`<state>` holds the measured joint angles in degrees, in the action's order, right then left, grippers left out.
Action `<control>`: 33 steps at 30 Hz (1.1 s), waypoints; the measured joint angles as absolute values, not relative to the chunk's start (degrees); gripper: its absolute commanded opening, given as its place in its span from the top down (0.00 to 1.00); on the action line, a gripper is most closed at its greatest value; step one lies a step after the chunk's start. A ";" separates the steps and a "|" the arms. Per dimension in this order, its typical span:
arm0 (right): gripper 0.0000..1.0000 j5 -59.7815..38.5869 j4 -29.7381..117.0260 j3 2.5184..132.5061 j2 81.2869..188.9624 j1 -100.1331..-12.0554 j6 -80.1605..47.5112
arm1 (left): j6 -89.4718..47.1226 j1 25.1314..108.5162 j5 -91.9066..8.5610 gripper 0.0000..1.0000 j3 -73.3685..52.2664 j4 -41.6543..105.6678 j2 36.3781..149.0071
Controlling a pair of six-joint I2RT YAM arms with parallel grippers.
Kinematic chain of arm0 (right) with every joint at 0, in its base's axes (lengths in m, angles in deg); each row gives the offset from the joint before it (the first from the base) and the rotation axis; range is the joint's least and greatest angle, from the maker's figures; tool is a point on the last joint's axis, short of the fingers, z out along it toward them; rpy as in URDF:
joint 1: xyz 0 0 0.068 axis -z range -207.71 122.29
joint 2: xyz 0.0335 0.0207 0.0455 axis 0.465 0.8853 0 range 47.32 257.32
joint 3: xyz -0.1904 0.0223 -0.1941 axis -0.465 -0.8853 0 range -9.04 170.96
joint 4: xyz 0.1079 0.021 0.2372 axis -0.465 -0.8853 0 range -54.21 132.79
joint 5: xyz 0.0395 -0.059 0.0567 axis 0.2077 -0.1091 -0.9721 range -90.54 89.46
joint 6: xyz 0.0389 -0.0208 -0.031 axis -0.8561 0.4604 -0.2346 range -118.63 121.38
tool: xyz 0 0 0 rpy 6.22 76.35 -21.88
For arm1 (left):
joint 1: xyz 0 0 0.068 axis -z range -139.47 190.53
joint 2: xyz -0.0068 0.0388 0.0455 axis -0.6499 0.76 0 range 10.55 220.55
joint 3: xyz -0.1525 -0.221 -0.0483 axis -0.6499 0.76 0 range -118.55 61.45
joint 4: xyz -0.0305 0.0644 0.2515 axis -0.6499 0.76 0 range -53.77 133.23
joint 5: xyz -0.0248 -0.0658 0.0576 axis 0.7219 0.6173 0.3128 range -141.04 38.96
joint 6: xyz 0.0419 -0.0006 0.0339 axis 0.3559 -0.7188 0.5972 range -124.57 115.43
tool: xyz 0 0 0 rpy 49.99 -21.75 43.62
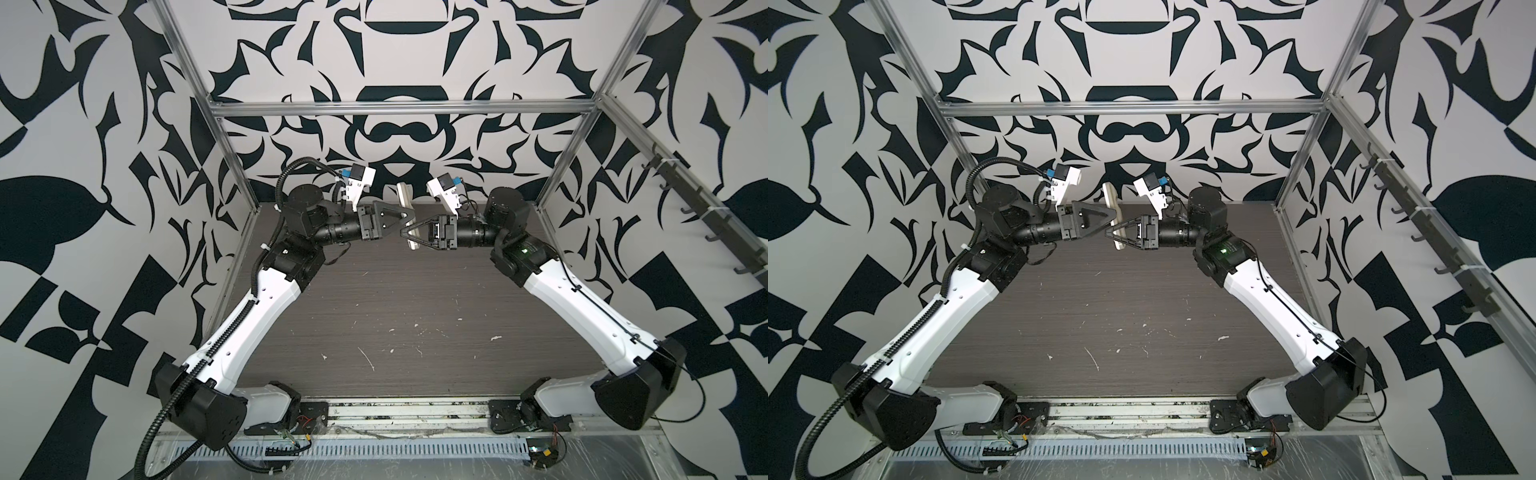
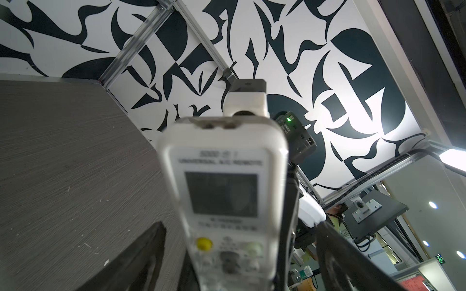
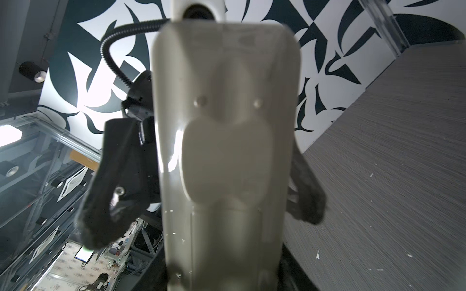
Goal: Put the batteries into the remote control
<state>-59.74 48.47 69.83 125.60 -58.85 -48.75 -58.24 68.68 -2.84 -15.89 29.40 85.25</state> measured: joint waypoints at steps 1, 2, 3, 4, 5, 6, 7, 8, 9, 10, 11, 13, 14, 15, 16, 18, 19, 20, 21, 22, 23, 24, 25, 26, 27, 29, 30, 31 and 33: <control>1.00 -60.01 48.66 69.81 125.45 -58.91 -48.82 | -58.26 68.68 -2.86 0.04 -15.89 29.40 85.27; 1.00 -60.29 48.77 69.81 125.34 -58.93 -48.89 | -58.30 68.68 -2.88 0.03 -15.89 29.37 85.27; 1.00 -60.57 48.95 69.81 125.23 -58.93 -48.93 | -58.37 68.65 -2.99 0.03 -15.89 29.24 85.27; 1.00 -60.77 49.19 69.81 125.23 -58.91 -48.97 | -58.39 68.65 -3.10 0.03 -15.89 29.13 85.27; 1.00 -60.95 49.25 69.81 125.23 -58.91 -49.04 | -58.39 68.65 -3.19 0.03 -15.89 29.16 85.27; 1.00 -61.03 49.27 69.81 125.23 -58.91 -49.17 | -58.46 68.65 -3.23 0.04 -15.89 29.11 85.31; 1.00 -61.10 49.32 69.79 125.25 -58.91 -49.39 | -58.57 68.65 -3.23 0.04 -15.89 28.98 85.38; 1.00 -61.23 49.49 69.74 125.25 -58.91 -49.58 | -58.65 68.65 -3.21 0.05 -15.89 28.72 85.49; 1.00 -61.30 49.67 69.74 125.25 -58.91 -49.76 | -58.78 68.65 -3.21 0.06 -15.89 28.30 85.70; 1.00 -61.36 49.91 69.74 125.25 -58.91 -49.85 | -58.98 68.65 -3.21 0.08 -15.89 28.02 85.92; 1.00 -61.38 50.00 69.74 125.25 -58.91 -49.96 | -59.11 68.65 -3.21 0.11 -15.89 27.82 86.14; 1.00 -61.27 49.93 69.74 125.25 -58.91 -50.15 | -59.64 68.65 -3.06 0.14 -15.89 27.34 86.58; 1.00 -61.27 49.93 69.74 125.30 -58.91 -50.26 | -59.88 68.65 -3.04 0.14 -15.89 27.06 86.69; 1.00 -61.27 49.97 69.74 125.36 -58.91 -50.35 | -60.14 68.65 -3.06 0.14 -15.89 26.82 86.75; 1.00 -61.25 50.00 69.74 125.39 -58.91 -50.42 | -60.29 68.65 -3.04 0.19 -15.89 26.62 86.82; 1.00 -61.14 49.89 69.74 125.41 -58.91 -50.72 | -60.97 68.65 -2.79 0.24 -15.89 25.88 86.93; 1.00 -61.10 49.89 69.74 125.50 -58.91 -50.74 | -61.34 68.65 -2.73 0.27 -15.89 25.64 86.99; 1.00 -61.06 49.76 69.74 125.52 -58.91 -50.68 | -61.58 68.65 -2.53 0.31 -15.89 25.13 87.06; 1.00 -60.99 49.51 69.74 125.60 -58.91 -50.57 | -61.84 68.65 -2.45 0.35 -15.89 24.68 87.17; 1.00 -60.92 49.38 69.74 125.76 -58.87 -50.48 | -62.11 68.65 -2.34 0.40 -15.89 24.35 87.30; 1.00 -60.88 49.10 69.74 125.91 -58.87 -50.33 | -62.48 68.65 -2.29 0.44 -15.89 23.93 87.48; 1.00 -60.82 48.73 69.74 126.13 -58.87 -50.13 | -62.76 68.65 -2.20 0.49 -15.89 23.45 87.69; 1.00 -60.84 48.57 69.74 126.33 -58.85 -49.50 | -63.20 68.65 -2.20 0.54 -15.89 23.36 87.85; 1.00 -60.79 48.55 69.74 126.43 -58.76 -49.39 | -63.66 68.65 -2.07 0.57 -15.89 23.23 88.02; 1.00 -60.82 48.60 69.74 126.54 -58.69 -49.04 | -63.86 68.61 -2.03 0.61 -15.89 23.21 88.09; 1.00 -60.79 48.53 69.74 126.63 -58.69 -48.99 | -63.96 68.61 -2.01 0.68 -15.89 23.28 88.09; 0.94 -60.82 48.53 69.74 126.63 -58.69 -48.84 | -63.86 68.61 -2.05 0.71 -15.89 23.39 88.09; 0.84 -60.79 48.27 69.74 126.63 -58.69 -48.60 | -63.66 68.61 -2.12 0.74 -15.89 23.63 88.09; 0.65 -60.73 47.02 69.76 126.63 -58.69 -47.70 | -62.83 68.57 -2.16 0.76 -15.91 24.76 88.09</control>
<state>-60.73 47.02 69.76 126.63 -58.69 -47.70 -62.83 68.57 -2.16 -15.91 24.76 88.09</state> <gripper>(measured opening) 0.519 0.512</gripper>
